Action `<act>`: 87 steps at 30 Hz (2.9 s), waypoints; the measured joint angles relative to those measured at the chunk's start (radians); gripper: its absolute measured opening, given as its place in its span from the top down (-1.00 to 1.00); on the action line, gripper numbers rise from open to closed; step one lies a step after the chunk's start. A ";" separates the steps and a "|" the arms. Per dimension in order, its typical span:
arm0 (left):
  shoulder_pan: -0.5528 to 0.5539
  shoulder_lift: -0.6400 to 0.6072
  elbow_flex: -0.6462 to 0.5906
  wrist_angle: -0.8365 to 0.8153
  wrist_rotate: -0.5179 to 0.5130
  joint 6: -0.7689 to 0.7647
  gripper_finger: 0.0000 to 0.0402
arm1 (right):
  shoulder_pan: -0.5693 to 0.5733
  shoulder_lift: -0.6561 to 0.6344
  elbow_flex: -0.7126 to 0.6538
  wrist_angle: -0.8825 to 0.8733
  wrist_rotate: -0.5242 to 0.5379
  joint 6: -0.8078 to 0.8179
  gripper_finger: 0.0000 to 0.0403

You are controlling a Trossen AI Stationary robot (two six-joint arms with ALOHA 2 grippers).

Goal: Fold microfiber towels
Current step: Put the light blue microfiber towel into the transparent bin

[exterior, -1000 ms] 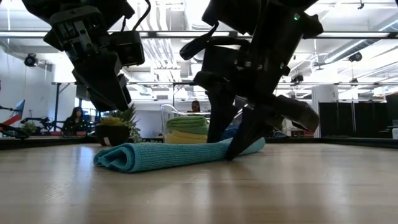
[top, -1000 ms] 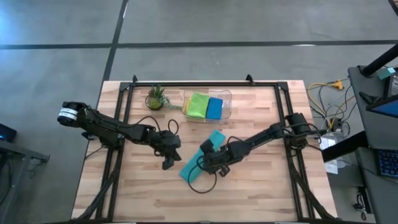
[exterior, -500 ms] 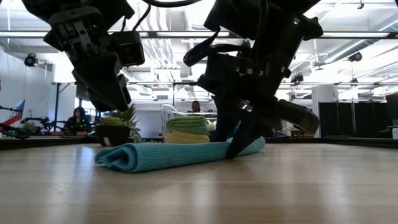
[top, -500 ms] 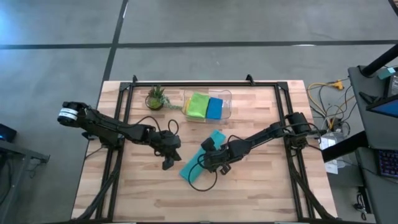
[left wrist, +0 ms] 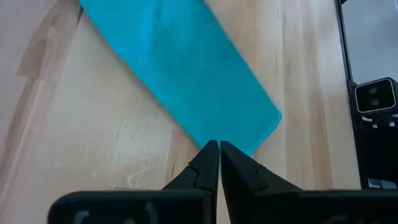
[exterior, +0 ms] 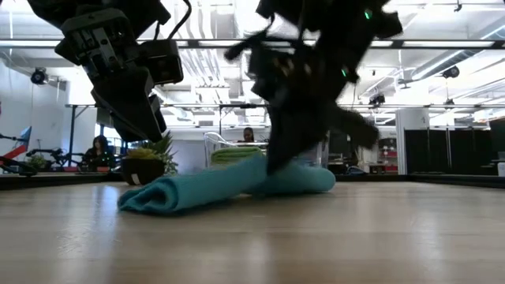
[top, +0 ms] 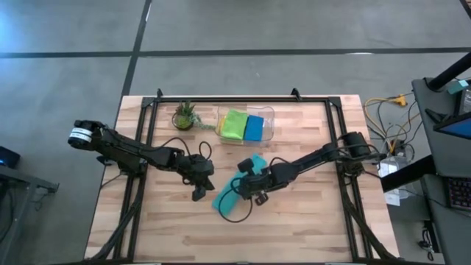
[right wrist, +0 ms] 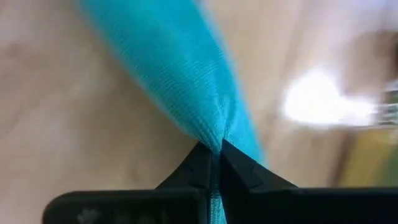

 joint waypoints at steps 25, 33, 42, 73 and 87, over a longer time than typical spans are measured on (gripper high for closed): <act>0.002 -0.455 -0.006 0.072 -0.118 0.090 1.00 | 0.007 -0.198 0.190 -0.136 0.025 0.280 0.96; 0.003 -0.609 -0.004 0.143 -0.182 0.258 0.78 | 0.031 -0.200 0.247 -0.048 0.144 0.160 0.96; 0.003 -0.579 -0.003 0.179 -0.154 0.258 0.07 | 0.030 -0.199 0.288 0.110 0.180 0.048 0.96; 0.078 -0.469 0.046 0.347 -0.077 0.256 -0.27 | 0.043 -0.198 0.402 0.186 0.136 -0.033 0.96; 0.104 -0.544 0.042 0.381 -0.033 0.254 -0.27 | 0.043 -0.197 0.526 0.205 0.117 -0.085 0.96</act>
